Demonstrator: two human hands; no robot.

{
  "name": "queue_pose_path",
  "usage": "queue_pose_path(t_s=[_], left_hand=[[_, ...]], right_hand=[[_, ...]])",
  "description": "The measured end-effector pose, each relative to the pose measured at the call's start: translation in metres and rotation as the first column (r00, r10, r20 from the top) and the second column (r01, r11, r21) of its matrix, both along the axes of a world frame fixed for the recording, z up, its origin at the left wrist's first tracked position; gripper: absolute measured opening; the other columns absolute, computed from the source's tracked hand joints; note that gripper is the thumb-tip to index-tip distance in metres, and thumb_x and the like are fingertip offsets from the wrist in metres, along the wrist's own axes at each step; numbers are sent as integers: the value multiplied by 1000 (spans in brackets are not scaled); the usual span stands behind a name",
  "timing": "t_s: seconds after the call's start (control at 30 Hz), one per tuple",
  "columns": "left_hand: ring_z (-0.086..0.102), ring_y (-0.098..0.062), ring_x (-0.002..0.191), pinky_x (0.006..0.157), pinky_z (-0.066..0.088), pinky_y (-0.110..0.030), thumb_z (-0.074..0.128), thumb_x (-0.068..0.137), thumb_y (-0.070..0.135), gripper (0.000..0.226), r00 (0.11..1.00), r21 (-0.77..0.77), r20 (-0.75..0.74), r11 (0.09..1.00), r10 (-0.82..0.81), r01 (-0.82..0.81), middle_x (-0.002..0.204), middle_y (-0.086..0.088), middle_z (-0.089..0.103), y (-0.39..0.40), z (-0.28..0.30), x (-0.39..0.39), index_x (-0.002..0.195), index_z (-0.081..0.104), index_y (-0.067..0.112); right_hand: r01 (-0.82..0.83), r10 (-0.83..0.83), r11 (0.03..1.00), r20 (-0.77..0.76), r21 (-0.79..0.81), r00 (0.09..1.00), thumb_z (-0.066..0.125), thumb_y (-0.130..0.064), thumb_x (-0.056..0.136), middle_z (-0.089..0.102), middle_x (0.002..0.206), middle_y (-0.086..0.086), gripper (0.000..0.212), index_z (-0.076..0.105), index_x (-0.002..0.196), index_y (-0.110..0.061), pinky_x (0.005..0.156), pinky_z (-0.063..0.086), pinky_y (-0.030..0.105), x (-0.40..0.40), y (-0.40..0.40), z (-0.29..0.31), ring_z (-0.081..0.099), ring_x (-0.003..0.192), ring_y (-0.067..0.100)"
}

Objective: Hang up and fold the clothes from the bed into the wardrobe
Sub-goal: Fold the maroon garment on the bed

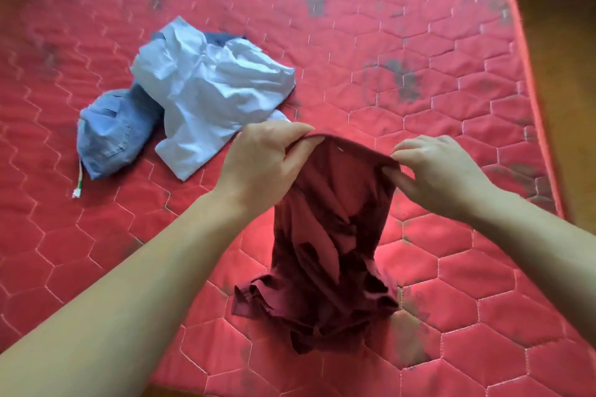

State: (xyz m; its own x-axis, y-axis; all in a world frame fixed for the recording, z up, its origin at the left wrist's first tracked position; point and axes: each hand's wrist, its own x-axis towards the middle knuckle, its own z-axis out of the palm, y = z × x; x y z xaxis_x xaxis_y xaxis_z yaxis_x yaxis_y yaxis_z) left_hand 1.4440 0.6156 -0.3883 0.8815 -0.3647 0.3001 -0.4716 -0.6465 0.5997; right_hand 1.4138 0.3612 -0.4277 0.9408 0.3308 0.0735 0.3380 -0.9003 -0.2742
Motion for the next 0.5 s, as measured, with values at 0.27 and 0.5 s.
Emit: queue_pose_path(t_s=[0.27, 0.5], left_hand=[[59, -15, 74, 75, 52, -40, 54, 98, 20, 27, 962, -471, -273, 869, 22, -153, 76, -2, 69, -15, 208, 39, 79, 73, 19], [61, -7, 61, 64, 51, -24, 54, 100, 18, 29, 977, -554, -209, 829, -53, -73, 65, 9, 67, -36, 347, 32, 77, 71, 22]], right_hand=[[163, 15, 681, -235, 714, 972, 62, -37, 75, 55, 80, 5, 53, 61, 91, 14, 74, 39, 37, 45, 0, 209, 47, 77, 13], [185, 333, 625, -473, 759, 816, 72, 1, 75, 71, 98, 14, 41, 57, 112, -9, 80, 55, 35, 27, 0, 332, 65, 86, 21]])
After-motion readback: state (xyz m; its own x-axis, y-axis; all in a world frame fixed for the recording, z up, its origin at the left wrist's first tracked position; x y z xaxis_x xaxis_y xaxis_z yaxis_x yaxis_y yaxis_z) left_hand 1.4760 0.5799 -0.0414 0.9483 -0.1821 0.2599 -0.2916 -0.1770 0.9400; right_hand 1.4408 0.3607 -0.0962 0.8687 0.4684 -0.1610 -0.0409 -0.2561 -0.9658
